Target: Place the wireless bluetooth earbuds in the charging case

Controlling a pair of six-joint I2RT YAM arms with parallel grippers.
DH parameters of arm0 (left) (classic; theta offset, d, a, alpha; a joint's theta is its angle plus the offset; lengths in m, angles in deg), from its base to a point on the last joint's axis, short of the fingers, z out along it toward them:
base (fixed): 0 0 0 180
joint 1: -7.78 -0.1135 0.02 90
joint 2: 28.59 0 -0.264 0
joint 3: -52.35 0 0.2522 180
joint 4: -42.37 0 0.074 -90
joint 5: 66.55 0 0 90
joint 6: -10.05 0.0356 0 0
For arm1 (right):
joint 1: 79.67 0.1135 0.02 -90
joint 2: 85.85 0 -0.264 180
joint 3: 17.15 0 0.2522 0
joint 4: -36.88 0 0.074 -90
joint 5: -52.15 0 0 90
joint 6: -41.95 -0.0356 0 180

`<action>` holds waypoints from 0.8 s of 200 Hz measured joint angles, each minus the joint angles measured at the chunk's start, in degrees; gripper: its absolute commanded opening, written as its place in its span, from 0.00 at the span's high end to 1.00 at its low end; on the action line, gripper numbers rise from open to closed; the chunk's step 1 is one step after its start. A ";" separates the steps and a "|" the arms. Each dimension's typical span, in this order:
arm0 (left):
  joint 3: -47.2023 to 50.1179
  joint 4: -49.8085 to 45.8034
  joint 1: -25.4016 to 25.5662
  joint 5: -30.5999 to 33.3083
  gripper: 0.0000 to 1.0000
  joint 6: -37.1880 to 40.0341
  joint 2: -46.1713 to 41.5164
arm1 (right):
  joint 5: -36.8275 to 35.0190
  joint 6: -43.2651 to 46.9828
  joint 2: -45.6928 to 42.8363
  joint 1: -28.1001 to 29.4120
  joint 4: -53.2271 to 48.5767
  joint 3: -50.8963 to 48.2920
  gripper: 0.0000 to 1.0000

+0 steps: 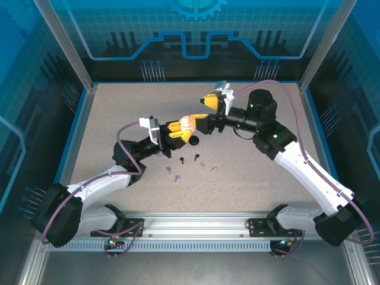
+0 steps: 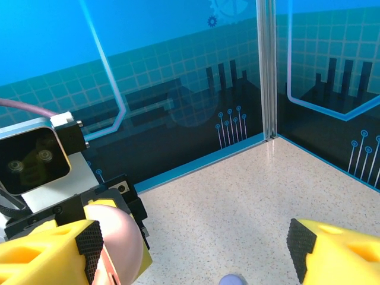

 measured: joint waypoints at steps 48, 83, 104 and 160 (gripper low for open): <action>0.59 0.50 0.00 0.02 0.91 0.02 0.00 | 1.07 -1.07 -0.15 -0.81 -0.48 0.72 0.14; 1.73 0.57 0.00 0.00 0.92 0.07 -0.02 | -0.61 -1.53 -4.76 -0.96 -4.63 0.72 0.14; 2.56 0.52 0.00 0.00 0.92 0.09 -0.35 | -5.03 -2.14 -9.38 -0.96 -8.92 0.68 0.17; 3.56 -1.25 0.00 0.00 0.92 0.94 -4.09 | -21.79 -7.15 -16.02 -0.98 -23.61 -5.27 0.30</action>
